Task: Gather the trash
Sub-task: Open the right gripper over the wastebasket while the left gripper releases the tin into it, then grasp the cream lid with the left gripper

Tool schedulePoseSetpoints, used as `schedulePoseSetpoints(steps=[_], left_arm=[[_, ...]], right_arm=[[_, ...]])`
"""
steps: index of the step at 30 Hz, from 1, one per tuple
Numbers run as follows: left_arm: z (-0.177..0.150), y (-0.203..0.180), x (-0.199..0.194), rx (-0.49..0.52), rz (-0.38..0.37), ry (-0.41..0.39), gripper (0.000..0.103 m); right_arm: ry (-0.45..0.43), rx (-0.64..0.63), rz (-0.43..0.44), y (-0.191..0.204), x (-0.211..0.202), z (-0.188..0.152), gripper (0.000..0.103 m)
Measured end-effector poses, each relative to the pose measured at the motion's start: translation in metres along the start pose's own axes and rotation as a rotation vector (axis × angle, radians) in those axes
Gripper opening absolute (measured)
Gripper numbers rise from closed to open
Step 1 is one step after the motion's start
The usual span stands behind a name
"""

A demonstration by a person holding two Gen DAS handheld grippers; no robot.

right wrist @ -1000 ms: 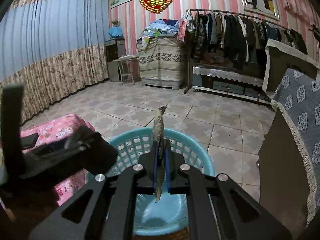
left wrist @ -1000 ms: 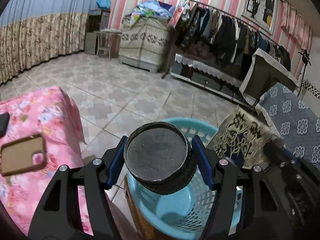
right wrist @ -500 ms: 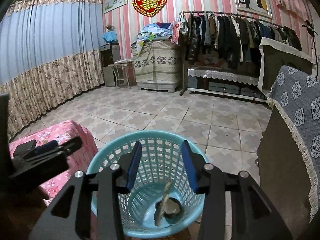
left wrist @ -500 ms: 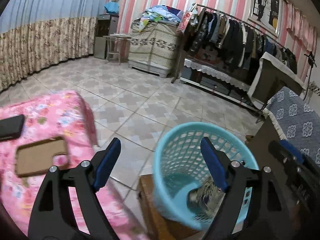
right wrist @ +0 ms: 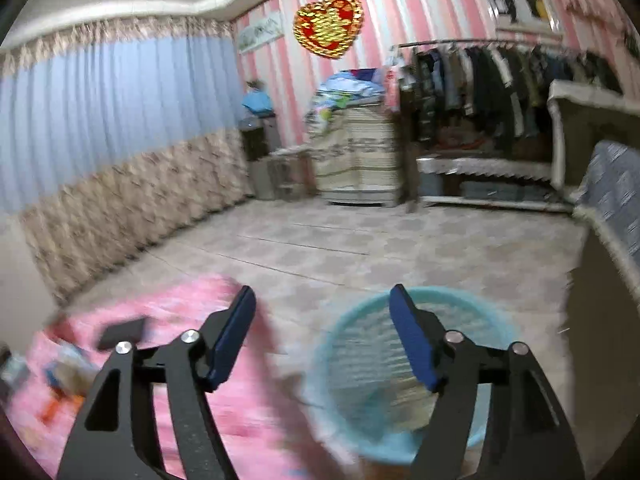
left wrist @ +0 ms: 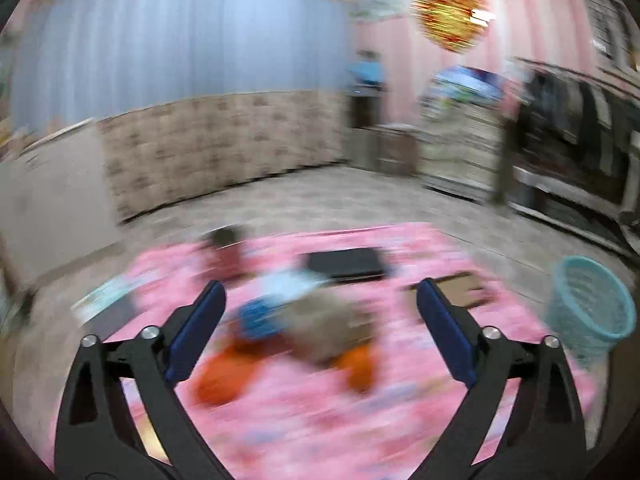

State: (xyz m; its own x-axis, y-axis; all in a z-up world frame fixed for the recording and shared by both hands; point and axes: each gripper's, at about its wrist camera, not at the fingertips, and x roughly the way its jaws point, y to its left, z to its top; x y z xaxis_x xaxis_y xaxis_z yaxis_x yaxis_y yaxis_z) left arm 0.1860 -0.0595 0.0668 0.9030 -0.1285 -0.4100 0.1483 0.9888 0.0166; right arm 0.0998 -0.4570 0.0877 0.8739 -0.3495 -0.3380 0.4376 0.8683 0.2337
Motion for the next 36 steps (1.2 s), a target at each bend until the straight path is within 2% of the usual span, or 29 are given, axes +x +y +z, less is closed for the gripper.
schedulePoseSetpoints(steps=[1,2,4,7,9,10,11,12,15,18,23,26,29,33,36], left_arm=[[-0.011,0.023,-0.003,-0.026,0.043,0.002,0.096],[-0.033,0.057,-0.004,-0.062,0.104,0.041,0.096],[-0.052,0.09,-0.001,-0.108,0.122,0.118,0.095],[-0.054,0.11,-0.006,-0.113,0.126,0.122,0.096],[-0.057,0.123,-0.006,-0.109,0.149,0.131,0.096],[-0.058,0.13,-0.007,-0.151,0.135,0.139,0.096],[-0.059,0.135,-0.01,-0.212,0.074,0.134,0.096],[-0.061,0.137,-0.011,-0.227,0.057,0.132,0.096],[-0.062,0.126,-0.003,-0.197,0.07,0.165,0.096],[-0.076,0.109,-0.001,-0.156,0.079,0.201,0.096],[-0.096,0.104,0.028,-0.148,0.111,0.352,0.095],[-0.105,0.114,0.041,-0.18,0.143,0.415,0.093],[-0.113,0.114,0.052,-0.172,0.146,0.476,0.093],[-0.121,0.112,0.063,-0.17,0.13,0.543,0.078],[-0.123,0.108,0.066,-0.146,0.146,0.553,0.077]], right_arm=[[-0.009,0.001,0.051,0.021,-0.005,-0.012,0.081],[-0.009,-0.008,0.067,0.036,-0.008,-0.021,0.083],[0.022,-0.055,0.099,0.083,-0.018,-0.058,0.083],[0.088,-0.11,0.217,0.135,-0.026,-0.095,0.083],[0.112,-0.214,0.265,0.173,-0.033,-0.122,0.084],[0.119,-0.264,0.286,0.185,-0.036,-0.131,0.084],[0.129,-0.331,0.307,0.2,-0.039,-0.143,0.084],[0.137,-0.382,0.319,0.212,-0.04,-0.152,0.084],[0.151,-0.399,0.343,0.218,-0.042,-0.158,0.084],[0.153,-0.342,0.352,0.206,-0.04,-0.148,0.088],[0.162,-0.314,0.346,0.197,-0.034,-0.142,0.088],[0.187,-0.298,0.358,0.195,-0.033,-0.142,0.088],[0.191,-0.305,0.366,0.196,-0.031,-0.141,0.088],[0.198,-0.319,0.377,0.198,-0.032,-0.142,0.088],[0.211,-0.329,0.386,0.2,-0.031,-0.144,0.088]])
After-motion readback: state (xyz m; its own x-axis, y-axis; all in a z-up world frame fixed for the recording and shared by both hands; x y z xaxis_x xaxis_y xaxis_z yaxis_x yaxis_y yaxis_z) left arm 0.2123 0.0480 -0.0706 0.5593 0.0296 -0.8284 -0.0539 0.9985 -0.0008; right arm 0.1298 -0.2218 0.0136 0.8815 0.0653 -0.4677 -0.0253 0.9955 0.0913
